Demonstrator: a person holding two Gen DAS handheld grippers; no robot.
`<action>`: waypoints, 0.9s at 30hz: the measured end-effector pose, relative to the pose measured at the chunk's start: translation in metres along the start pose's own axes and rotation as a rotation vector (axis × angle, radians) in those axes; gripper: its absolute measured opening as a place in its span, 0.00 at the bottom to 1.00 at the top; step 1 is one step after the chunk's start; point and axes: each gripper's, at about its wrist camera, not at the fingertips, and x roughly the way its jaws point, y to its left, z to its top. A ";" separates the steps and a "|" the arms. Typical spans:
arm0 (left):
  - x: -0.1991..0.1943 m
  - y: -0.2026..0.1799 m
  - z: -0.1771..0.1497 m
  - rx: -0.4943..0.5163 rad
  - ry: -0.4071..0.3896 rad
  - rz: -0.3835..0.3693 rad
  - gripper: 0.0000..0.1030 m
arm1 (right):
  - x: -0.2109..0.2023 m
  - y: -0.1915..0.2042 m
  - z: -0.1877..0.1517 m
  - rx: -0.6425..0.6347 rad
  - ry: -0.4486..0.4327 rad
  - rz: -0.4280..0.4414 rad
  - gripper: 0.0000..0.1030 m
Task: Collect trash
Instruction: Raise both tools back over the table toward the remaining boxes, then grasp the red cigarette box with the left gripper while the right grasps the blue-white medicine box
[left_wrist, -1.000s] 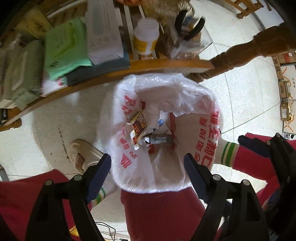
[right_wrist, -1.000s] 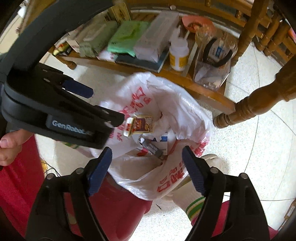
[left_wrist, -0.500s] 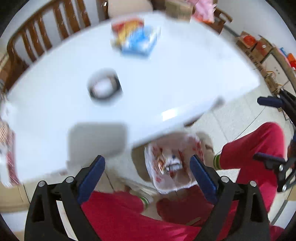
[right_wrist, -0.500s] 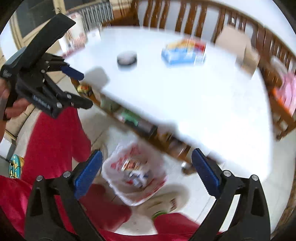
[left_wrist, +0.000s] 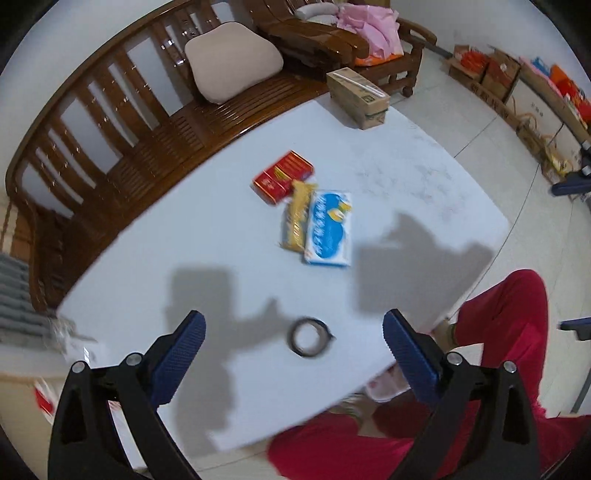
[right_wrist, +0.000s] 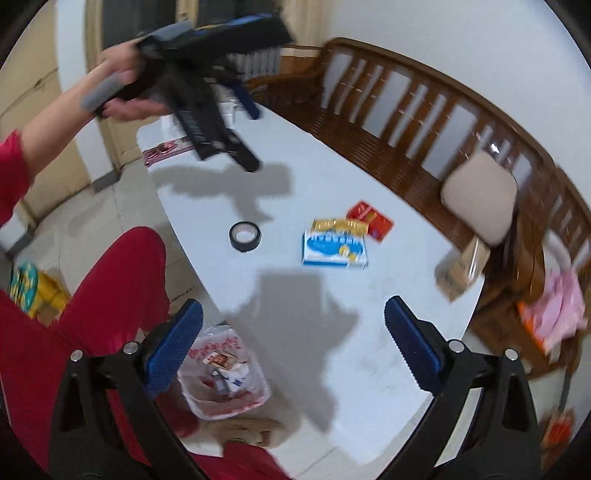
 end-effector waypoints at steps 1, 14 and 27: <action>0.003 0.004 0.008 0.011 0.006 0.007 0.91 | -0.001 -0.004 0.006 -0.022 0.002 0.003 0.94; 0.080 0.023 0.110 0.214 0.069 -0.047 0.91 | 0.046 -0.045 0.067 -0.294 0.089 0.225 0.93; 0.166 0.022 0.151 0.317 0.180 -0.088 0.91 | 0.123 -0.052 0.076 -0.427 0.197 0.353 0.94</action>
